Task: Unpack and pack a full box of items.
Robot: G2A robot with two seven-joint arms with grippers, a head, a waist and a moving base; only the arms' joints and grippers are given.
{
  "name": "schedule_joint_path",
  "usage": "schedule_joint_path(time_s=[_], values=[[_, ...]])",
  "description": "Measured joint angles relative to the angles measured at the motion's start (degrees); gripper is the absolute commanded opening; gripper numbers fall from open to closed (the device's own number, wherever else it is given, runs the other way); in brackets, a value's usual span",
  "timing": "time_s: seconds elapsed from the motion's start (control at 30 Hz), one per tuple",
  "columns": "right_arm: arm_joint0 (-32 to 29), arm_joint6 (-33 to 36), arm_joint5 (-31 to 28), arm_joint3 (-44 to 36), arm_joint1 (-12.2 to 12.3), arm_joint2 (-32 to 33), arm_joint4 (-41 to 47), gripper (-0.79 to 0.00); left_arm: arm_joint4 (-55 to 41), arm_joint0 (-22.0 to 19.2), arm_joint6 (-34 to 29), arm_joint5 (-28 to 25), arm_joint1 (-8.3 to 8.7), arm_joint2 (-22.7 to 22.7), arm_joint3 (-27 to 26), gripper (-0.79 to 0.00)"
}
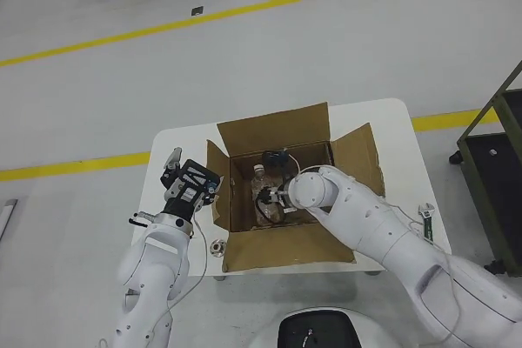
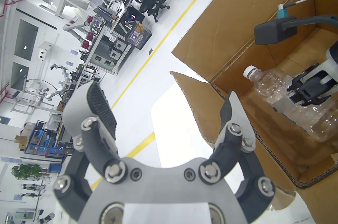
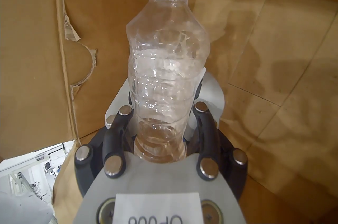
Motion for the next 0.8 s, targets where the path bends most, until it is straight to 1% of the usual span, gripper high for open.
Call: schedule_joint_path(time_s=[0.07,0.13,0.27,0.3,0.33,0.37,0.43,0.5,0.53,0.8], values=[[0.5,0.1,-0.5,1.4,-0.6,-0.3,0.4,-0.440,0.0,0.0,0.0,0.0,0.00,0.0,0.0,0.000],[1.2,0.4,-0.9,3.0,-1.3,-0.6,0.4,-0.409,0.0,0.0,0.0,0.0,0.00,0.0,0.0,0.000],[2.1,0.0,-1.7,5.3,-2.5,-1.1,0.4,-0.406,0.0,0.0,0.0,0.0,0.00,0.0,0.0,0.000],[2.3,0.0,-1.8,5.7,-2.8,-1.2,0.4,-0.379,0.0,0.0,0.0,0.0,0.00,0.0,0.0,0.000],[2.4,0.2,-1.9,6.1,-3.0,-1.3,0.4,-0.215,0.0,0.0,0.0,0.0,0.00,0.0,0.0,0.000],[2.6,0.3,-2.1,6.5,-3.2,-1.3,0.4,-0.111,0.0,0.0,0.0,0.0,0.00,0.0,0.0,0.000],[2.8,0.5,-2.5,7.3,-3.6,-1.4,0.4,-0.080,0.0,0.0,0.0,0.0,0.00,0.0,0.0,0.000],[3.1,0.6,-2.8,8.1,-4.0,-1.5,0.2,-0.015,0.0,0.0,0.0,0.0,0.00,0.0,0.0,0.000],[3.1,0.5,-2.9,8.3,-4.2,-1.5,0.2,0.000,0.0,0.0,0.0,0.0,0.00,0.0,0.0,0.000],[3.3,0.0,-4.0,9.8,-5.1,-1.0,-0.1,0.000,0.0,0.0,0.0,0.0,0.00,0.0,0.0,0.000]])
